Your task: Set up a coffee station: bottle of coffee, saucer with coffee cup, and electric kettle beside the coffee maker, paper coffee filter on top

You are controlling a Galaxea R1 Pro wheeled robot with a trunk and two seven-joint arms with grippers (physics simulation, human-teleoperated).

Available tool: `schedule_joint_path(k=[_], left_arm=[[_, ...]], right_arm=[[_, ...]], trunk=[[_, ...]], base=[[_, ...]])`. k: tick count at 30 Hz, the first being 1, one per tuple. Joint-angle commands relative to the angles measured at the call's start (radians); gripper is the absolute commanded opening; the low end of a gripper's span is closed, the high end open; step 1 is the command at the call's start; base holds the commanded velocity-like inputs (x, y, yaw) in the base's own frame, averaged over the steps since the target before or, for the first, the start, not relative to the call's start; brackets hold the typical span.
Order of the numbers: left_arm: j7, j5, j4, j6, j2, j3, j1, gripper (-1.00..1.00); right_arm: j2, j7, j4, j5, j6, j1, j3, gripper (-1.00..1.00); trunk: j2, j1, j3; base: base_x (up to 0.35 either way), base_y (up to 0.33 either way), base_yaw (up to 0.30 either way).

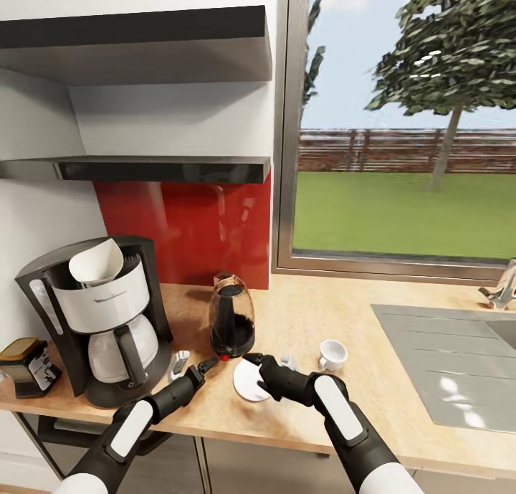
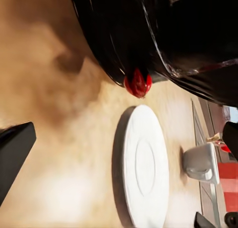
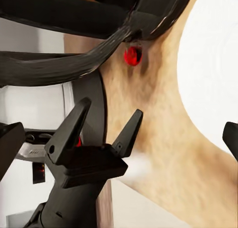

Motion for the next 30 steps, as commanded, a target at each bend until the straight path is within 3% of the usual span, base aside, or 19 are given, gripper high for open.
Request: schedule_joint_path(k=[1, 6, 14, 30], left_arm=[[0.003, -0.001, 0.001, 0.01, -0.002, 0.001, 0.0, 1.0], [0.003, -0.001, 0.001, 0.01, -0.007, 0.001, 0.0, 1.0], [0.003, -0.001, 0.001, 0.009, -0.017, 0.001, 0.0, 1.0], [0.001, -0.004, 0.01, 0.006, -0.027, 0.001, 0.0, 1.0]], right_arm=[[0.0, 0.001, -0.001, -0.001, 0.003, 0.0, 0.0, 1.0], [-0.001, 0.002, -0.002, -0.001, 0.003, 0.0, -0.001, 1.0], [-0.026, 0.0, 0.004, 0.0, 0.001, 0.0, 0.0, 1.0], [-0.034, -0.004, 0.047, -0.001, 0.0, 0.0, 0.0, 1.0]], trunk=[[0.0, 0.0, -0.001], [0.0, 0.0, -0.001], [0.0, 0.0, -0.001], [0.0, 0.0, -0.001]], base=[[0.0, 0.0, 0.0], [0.0, 0.0, 0.0], [0.0, 0.0, 0.0], [0.0, 0.0, 0.0]])
